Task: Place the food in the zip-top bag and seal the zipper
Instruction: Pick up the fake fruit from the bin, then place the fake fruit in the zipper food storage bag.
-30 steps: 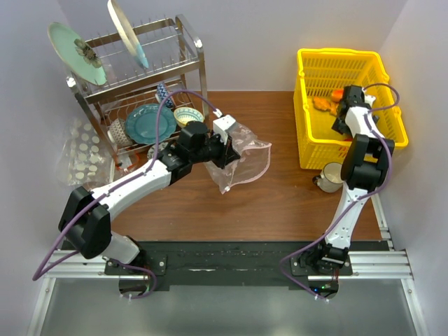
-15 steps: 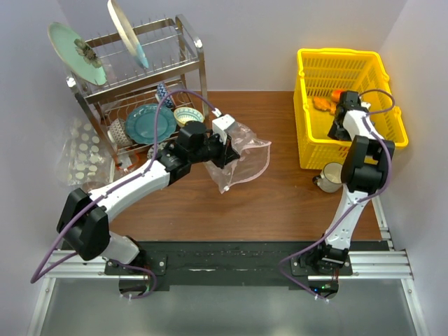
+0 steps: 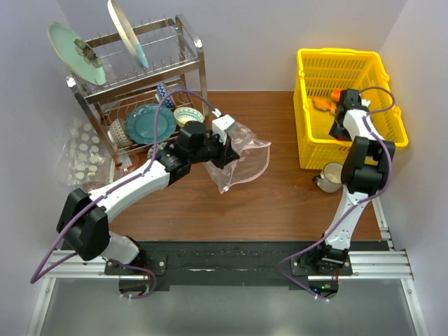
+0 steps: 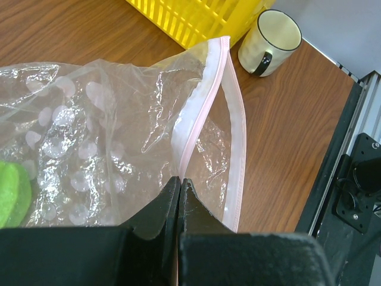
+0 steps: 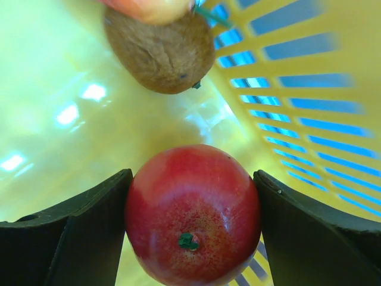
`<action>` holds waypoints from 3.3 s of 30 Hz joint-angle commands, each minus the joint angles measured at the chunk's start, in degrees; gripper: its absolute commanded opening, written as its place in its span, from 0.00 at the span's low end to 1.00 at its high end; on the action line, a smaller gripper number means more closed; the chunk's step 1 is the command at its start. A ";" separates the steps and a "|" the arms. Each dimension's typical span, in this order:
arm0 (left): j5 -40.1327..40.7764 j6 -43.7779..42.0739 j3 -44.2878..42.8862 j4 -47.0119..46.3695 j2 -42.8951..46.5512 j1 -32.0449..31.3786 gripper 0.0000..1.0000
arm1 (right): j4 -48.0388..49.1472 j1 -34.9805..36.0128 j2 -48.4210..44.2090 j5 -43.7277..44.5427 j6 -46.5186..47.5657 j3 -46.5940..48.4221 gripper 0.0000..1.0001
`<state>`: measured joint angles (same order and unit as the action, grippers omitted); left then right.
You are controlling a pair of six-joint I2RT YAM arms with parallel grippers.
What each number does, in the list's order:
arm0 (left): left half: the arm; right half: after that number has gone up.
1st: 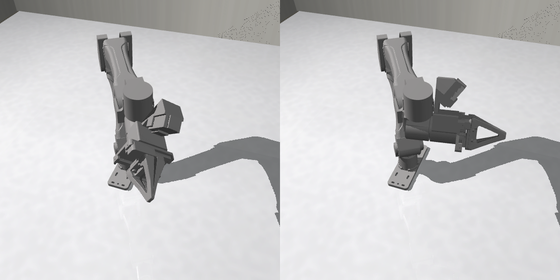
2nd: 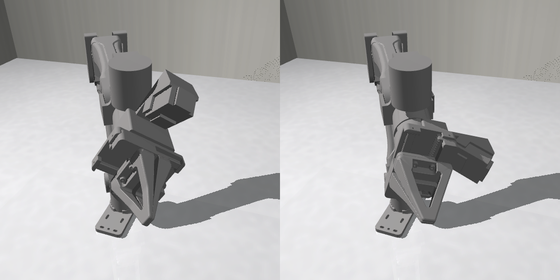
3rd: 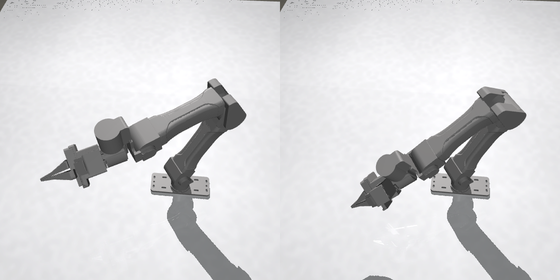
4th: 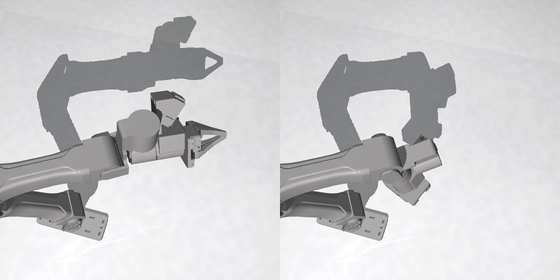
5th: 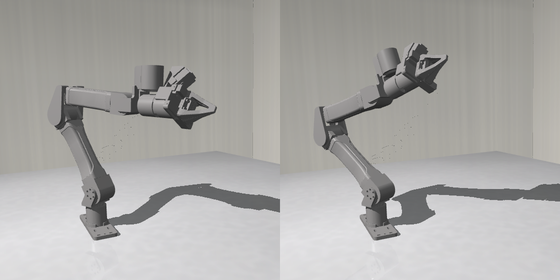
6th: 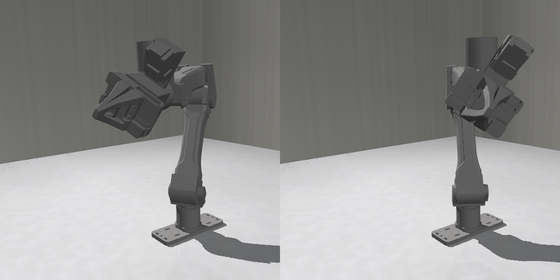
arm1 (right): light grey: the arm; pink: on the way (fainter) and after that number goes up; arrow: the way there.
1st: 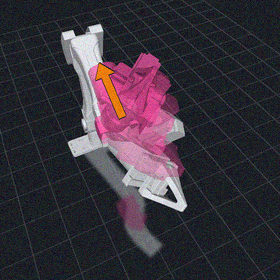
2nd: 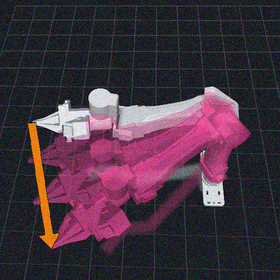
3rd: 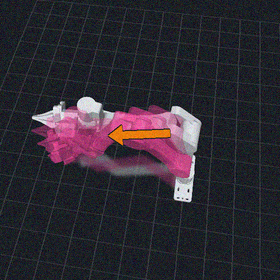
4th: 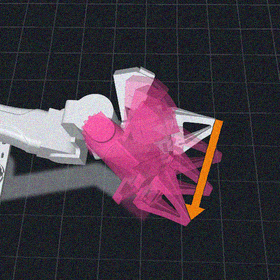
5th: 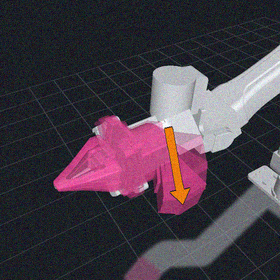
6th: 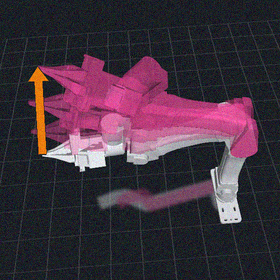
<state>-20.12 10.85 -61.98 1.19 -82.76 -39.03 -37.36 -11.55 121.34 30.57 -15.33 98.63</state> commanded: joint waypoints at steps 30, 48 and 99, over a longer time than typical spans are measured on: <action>2.10 -0.57 -1.92 2.15 4.45 -0.44 0.00 | 23.04 15.67 -61.30 -64.85 -9.63 -32.08 0.70; -0.17 0.75 -2.10 2.24 6.56 -0.44 0.00 | 45.45 39.05 -63.16 -56.86 -22.72 -57.06 0.68; -10.38 7.17 0.01 -4.18 7.53 3.25 0.00 | 11.25 43.11 -66.59 6.85 0.20 -28.06 0.71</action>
<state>-30.65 17.47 -61.91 -1.17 -76.27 -36.07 -24.77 31.81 53.49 20.34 -23.94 63.77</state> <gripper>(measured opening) 0.018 0.710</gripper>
